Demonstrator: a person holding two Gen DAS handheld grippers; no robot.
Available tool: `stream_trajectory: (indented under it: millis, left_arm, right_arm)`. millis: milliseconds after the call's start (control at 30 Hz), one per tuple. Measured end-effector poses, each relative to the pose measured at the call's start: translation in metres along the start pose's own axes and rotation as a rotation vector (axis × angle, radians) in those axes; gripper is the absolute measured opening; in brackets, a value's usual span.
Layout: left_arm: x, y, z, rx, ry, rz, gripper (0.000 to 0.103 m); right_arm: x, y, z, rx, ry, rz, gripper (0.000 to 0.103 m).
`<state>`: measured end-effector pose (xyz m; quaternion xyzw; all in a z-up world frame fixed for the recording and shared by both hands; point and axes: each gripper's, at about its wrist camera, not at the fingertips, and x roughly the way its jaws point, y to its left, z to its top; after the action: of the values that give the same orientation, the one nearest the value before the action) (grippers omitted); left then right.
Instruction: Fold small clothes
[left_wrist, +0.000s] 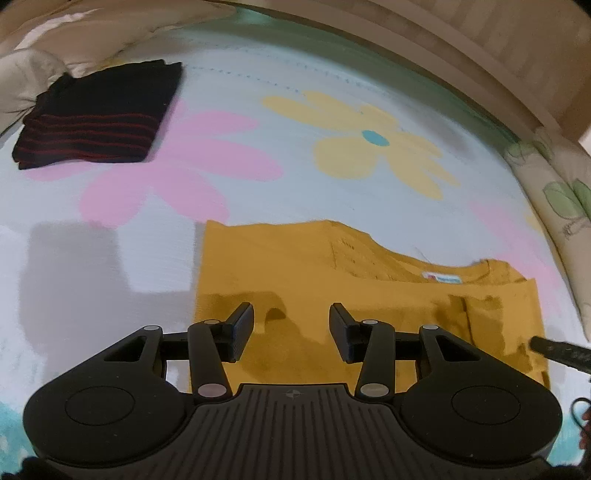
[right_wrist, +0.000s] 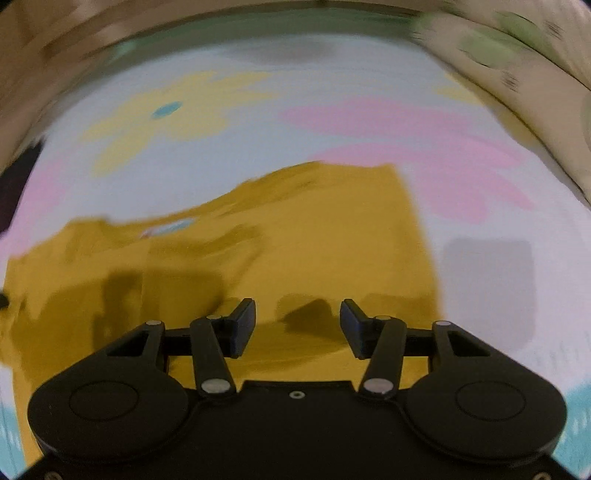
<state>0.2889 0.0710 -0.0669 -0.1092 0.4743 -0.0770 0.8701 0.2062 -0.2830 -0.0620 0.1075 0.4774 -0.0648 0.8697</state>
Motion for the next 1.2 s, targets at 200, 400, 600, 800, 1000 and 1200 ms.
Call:
stream_trajectory:
  millis: [200,400,600,800,1000,1200]
  left_arm:
    - [0.003,0.000,-0.001,0.024,-0.003,0.009,0.044]
    - [0.008,0.000,-0.005,0.079,0.025,0.050,0.044]
    - [0.016,0.009,-0.012,0.099,0.071,0.083,0.044]
    - [0.017,0.022,-0.013,0.063,0.082,0.063,0.044]
    - [0.015,0.029,-0.018,-0.027,0.037,0.024,0.045]
    - [0.016,0.039,-0.011,-0.055,0.070,-0.035,0.046]
  right_arm:
    - [-0.009,-0.011,0.012,0.117,-0.051,0.149,0.059]
    - [-0.005,0.075,0.001,-0.124,-0.078,0.206,0.059]
    - [0.013,0.107,-0.020,-0.283,-0.041,0.122,0.059]
    - [0.019,0.053,-0.009,-0.186,-0.014,-0.008,0.059]
    - [0.011,-0.013,0.008,0.051,-0.015,0.035,0.060]
    - [0.017,-0.037,0.014,0.214,0.002,0.258,0.059]
